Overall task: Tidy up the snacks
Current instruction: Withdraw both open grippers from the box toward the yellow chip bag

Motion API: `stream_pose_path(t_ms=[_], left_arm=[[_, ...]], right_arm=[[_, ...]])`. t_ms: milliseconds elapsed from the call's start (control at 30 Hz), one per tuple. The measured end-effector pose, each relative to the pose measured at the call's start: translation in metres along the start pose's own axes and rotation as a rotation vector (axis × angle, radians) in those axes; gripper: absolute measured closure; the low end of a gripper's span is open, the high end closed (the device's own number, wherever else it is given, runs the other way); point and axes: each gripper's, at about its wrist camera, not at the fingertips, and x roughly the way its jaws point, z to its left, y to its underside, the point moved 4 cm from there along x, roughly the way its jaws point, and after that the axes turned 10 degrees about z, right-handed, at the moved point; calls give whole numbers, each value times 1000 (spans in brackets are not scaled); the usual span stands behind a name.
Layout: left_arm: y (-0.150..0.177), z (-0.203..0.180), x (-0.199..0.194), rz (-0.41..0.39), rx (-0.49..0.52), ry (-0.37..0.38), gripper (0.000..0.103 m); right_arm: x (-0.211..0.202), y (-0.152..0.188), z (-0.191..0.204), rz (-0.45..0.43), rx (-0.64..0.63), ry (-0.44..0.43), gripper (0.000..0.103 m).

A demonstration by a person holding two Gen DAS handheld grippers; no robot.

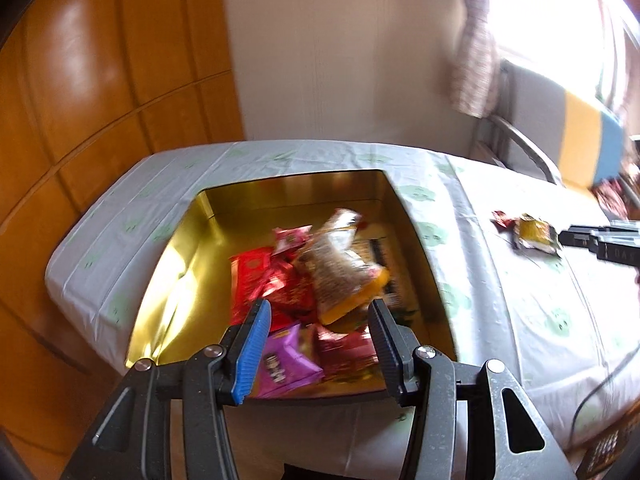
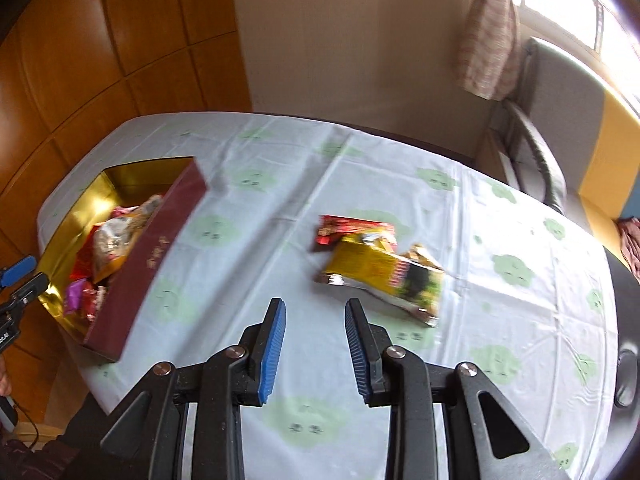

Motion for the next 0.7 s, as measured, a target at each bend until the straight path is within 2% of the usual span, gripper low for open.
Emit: stream_pose_path(t_ms=[233,333,533,667,700], left_arm=[[-18,-48,7,16,160,60,52],[-27,-78,14,37,254,100,50],[-43,-135,35,87,365,164,49],[-56,-181,46,80,522,201,48],[-59,-193,50,73,569,205,43]], right_arm=[[8,8,-71,38,116,50,72],[15,15,-96,49,185,38,72],[20,23,-119,73,299,13,72],[17,22,-126,58,367,-43,72],[16,22,-128,54,380,-49,72]])
